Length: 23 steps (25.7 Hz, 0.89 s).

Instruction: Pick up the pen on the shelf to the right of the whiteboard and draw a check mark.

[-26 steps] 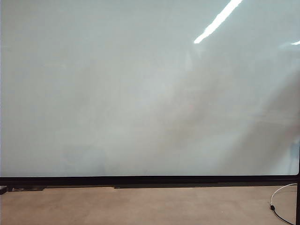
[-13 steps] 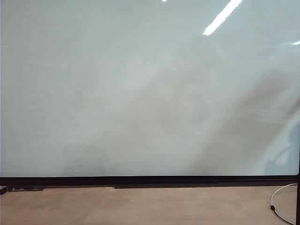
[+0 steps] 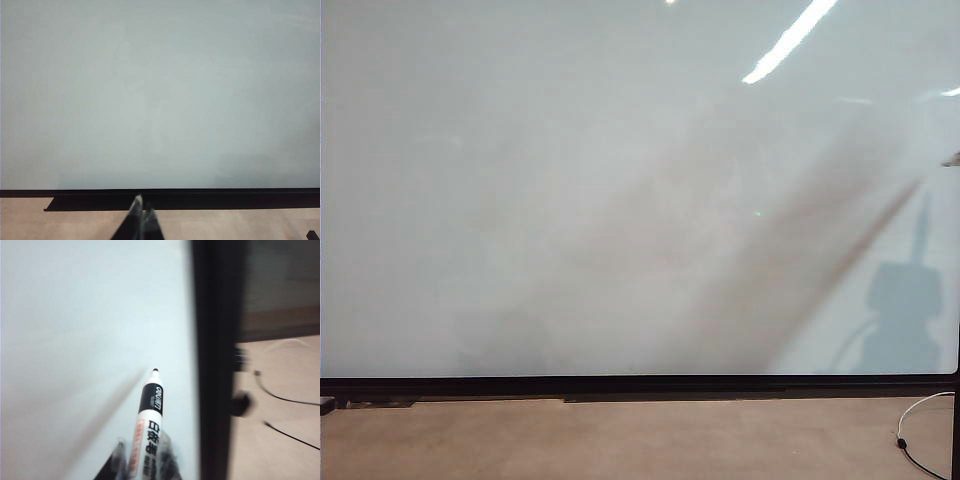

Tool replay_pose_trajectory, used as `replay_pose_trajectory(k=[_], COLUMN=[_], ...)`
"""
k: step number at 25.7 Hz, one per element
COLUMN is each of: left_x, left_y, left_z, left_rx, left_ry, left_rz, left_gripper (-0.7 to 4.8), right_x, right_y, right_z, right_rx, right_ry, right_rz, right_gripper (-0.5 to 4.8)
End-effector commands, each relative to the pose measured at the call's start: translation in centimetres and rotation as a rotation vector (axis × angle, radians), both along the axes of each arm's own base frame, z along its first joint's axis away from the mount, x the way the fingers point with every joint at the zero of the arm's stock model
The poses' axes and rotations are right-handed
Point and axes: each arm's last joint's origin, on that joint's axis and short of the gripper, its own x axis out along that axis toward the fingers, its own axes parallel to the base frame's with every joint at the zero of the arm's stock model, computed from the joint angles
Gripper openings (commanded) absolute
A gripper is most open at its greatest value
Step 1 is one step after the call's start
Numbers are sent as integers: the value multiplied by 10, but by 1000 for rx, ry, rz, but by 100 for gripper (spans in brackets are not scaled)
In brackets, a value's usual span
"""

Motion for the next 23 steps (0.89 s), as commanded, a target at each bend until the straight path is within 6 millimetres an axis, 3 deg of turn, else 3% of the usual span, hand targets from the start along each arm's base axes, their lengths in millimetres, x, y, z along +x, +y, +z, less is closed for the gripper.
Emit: replay_pose_trajectory(k=[1, 11, 16, 23], left_x=[0, 0, 0, 0], left_y=[0, 0, 0, 0], left_z=[2, 2, 2, 2], left_rx=[5, 4, 5, 5], left_ry=[-15, -15, -15, -16], left_rz=[0, 0, 0, -1], left_gripper=[-4, -4, -4, -5], right_x=[1, -2, -5, 2], right_y=[14, 61, 90, 100], right_z=[3, 4, 5, 3], right_rx=[-6, -3, -1, -5], right_ry=[-21, -24, -72, -167], right_rz=[65, 289, 489, 618], right_gripper=[-6, -6, -6, -6])
